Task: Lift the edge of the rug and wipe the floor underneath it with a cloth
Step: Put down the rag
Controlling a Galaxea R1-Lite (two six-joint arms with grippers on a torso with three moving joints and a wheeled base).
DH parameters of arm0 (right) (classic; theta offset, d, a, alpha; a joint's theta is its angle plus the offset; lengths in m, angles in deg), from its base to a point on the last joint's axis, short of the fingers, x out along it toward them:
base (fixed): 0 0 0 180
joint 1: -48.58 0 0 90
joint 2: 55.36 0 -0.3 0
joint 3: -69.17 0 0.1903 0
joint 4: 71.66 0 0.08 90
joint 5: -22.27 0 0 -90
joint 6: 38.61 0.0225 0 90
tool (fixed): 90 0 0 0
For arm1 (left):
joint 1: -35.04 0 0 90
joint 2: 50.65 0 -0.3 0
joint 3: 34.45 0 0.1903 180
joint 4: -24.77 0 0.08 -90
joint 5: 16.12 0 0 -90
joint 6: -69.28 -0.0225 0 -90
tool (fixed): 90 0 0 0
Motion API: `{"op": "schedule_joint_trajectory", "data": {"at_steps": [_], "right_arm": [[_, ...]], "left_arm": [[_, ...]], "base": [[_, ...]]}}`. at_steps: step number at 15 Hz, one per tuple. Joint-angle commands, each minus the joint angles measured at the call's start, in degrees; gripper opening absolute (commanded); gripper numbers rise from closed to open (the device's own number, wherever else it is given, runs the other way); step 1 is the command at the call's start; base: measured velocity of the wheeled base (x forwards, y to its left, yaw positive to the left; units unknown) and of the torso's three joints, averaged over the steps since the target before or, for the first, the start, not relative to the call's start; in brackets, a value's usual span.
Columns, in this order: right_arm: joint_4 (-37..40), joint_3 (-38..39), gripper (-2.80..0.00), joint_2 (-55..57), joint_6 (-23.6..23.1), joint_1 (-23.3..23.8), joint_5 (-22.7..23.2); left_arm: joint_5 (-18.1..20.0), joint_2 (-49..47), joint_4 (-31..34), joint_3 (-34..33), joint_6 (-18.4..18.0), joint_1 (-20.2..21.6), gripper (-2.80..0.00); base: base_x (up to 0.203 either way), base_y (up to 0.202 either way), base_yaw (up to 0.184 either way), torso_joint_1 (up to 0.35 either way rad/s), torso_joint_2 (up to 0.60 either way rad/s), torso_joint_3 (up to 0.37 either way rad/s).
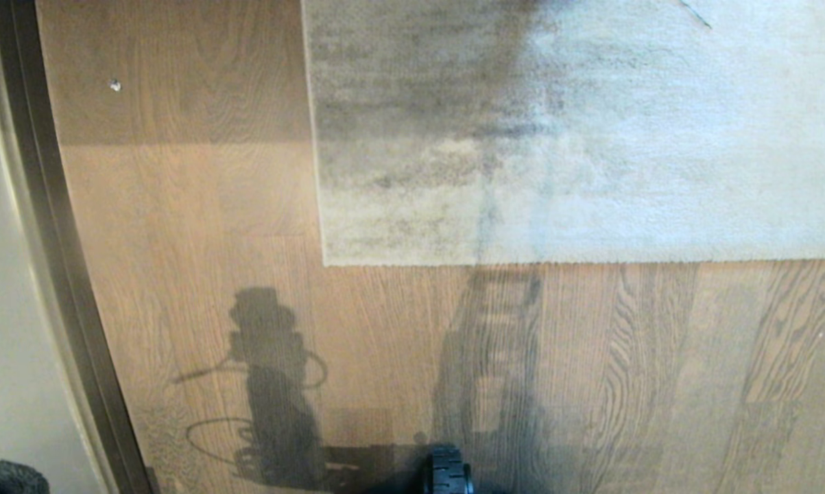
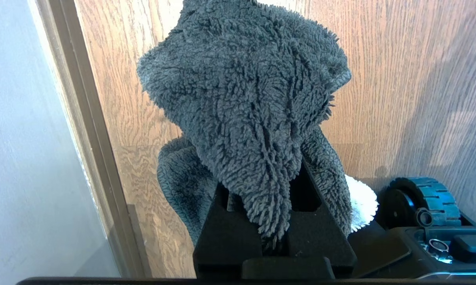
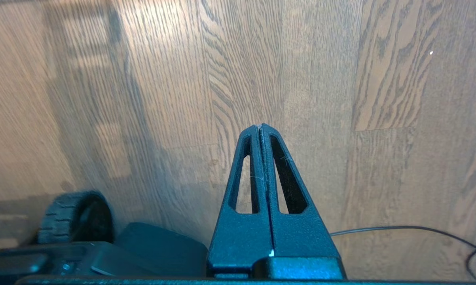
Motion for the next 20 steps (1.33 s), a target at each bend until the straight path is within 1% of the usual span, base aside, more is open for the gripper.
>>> {"op": "schedule_joint_trajectory", "data": {"at_steps": [1, 20], "right_arm": [[-0.1, 0.0, -2.80, -0.3, 0.7, 0.0, 0.0], [-0.1, 0.0, -2.80, -0.3, 0.9, 0.0, 0.0]], "left_arm": [[0.0, 0.0, 0.1, 0.0, 0.0, 0.0, -2.80], [-0.1, 0.0, 0.1, 0.0, 0.3, 0.0, -2.80]], "base": [[0.000, 0.000, 0.000, 0.000, 0.00, 0.000], [0.000, 0.000, 0.000, 0.000, 0.00, 0.000]]}}
